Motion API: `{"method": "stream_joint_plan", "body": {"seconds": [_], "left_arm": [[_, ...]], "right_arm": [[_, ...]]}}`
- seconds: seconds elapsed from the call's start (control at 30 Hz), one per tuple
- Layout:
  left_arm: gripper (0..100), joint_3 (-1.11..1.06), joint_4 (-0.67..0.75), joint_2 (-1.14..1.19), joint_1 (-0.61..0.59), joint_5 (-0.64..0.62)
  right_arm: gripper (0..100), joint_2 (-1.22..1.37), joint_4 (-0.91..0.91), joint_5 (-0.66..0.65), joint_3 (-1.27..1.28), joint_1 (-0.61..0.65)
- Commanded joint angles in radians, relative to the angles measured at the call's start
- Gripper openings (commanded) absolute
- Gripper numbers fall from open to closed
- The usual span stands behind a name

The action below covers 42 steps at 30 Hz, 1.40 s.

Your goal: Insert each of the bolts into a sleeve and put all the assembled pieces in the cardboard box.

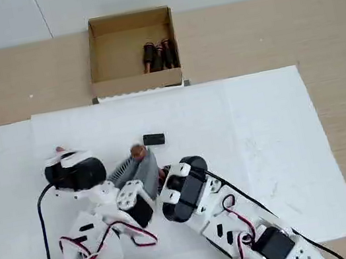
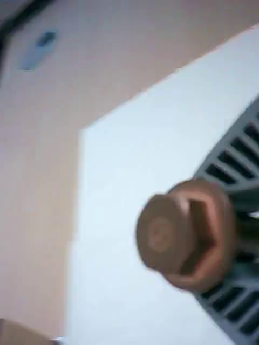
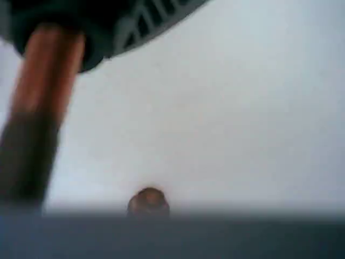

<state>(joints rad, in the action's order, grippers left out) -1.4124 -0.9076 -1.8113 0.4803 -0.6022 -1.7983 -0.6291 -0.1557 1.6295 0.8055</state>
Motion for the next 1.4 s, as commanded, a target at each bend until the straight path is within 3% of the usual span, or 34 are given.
{"method": "stream_joint_plan", "body": {"seconds": [0.0, 0.43, 0.67, 0.93, 1.17, 1.27, 1.37], "left_arm": [[1, 0.058, -0.107, -0.009, 0.040, 0.005], [2, -0.022, -0.120, -0.006, 0.034, 0.057], [21, -0.022, -0.120, -0.006, 0.034, 0.091], [21, 0.036, -0.120, -0.006, 0.023, 0.100], [21, 0.131, -0.121, -0.005, -0.123, 0.215], [14, 0.153, -0.121, -0.005, -0.160, 0.233], [1, 0.156, -0.121, -0.005, -0.163, 0.242]], "right_arm": [[0.2, -0.015, 0.028, -0.009, -0.043, 0.007], [0.2, -0.015, 0.030, -0.011, -0.043, 0.007], [0.2, -0.015, 0.030, -0.011, -0.043, 0.007], [0.2, -0.015, 0.030, -0.011, -0.040, 0.007], [0.2, -0.015, 0.028, -0.003, -0.037, 0.007], [0.2, -0.015, 0.022, 0.011, -0.035, -0.001], [0.2, -0.005, 0.021, 0.095, -0.041, -0.058]]}}
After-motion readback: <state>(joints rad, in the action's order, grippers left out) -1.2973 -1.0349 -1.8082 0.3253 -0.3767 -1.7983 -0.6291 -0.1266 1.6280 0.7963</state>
